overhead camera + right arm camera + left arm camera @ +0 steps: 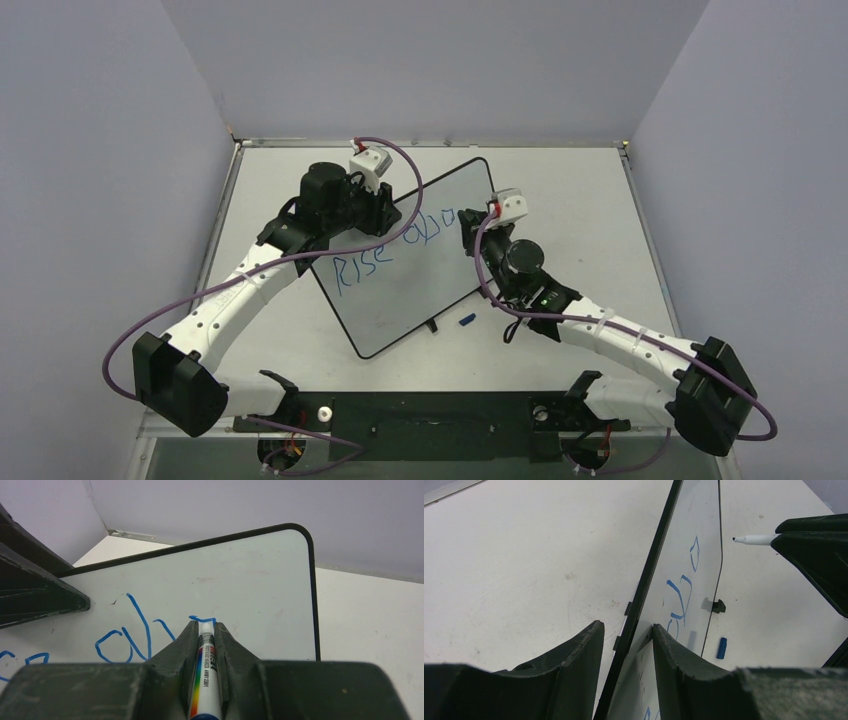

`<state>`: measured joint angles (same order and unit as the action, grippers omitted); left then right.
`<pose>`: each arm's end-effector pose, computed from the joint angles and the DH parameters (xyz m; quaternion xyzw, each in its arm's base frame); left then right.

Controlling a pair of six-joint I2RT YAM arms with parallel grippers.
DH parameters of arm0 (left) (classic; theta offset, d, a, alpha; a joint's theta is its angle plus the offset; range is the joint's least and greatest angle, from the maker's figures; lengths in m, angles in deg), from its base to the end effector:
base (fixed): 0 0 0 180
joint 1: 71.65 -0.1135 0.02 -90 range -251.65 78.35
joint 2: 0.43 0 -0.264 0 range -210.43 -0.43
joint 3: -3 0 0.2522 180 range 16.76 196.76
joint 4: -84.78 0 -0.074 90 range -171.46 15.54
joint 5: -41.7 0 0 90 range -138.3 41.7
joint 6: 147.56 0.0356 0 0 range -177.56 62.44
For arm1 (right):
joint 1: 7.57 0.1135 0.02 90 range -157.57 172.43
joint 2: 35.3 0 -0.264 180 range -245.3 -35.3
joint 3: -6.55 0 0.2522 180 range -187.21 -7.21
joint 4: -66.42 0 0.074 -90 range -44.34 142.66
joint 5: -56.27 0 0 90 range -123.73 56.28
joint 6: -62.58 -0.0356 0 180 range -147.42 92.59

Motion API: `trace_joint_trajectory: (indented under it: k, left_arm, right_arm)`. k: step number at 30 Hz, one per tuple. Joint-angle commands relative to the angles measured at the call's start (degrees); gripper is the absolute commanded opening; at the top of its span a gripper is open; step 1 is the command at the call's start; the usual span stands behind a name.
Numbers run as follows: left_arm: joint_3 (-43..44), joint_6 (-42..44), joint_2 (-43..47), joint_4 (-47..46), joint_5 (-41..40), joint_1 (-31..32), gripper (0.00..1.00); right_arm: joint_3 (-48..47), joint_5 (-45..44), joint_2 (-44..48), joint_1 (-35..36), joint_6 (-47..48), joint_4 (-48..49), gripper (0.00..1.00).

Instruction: Write a sentence on the whiteboard

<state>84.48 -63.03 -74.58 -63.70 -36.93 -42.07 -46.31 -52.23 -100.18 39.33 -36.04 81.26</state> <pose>0.2552 -0.1529 0.3550 0.2271 0.8058 -0.2421 0.4904 0.1874 0.1838 0.3053 -0.1131 0.6811 0.2349 0.6842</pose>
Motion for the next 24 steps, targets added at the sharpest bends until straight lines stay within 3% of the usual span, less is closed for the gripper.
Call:
trace_joint_trajectory:
  k: [1, 24]
  left_arm:
    - [1.36, 0.73, 2.64, -5.60, 0.69, 0.12, 0.00]
    - [1.37, 0.82, 2.40, -5.61, 0.59, 0.12, 0.00]
  right_arm:
    - [-1.47, -1.76, -1.06, -1.31, 0.73, 1.12, 0.00]
    - [-6.07, -0.49, -8.68, -3.67, 0.11, 3.79, 0.00]
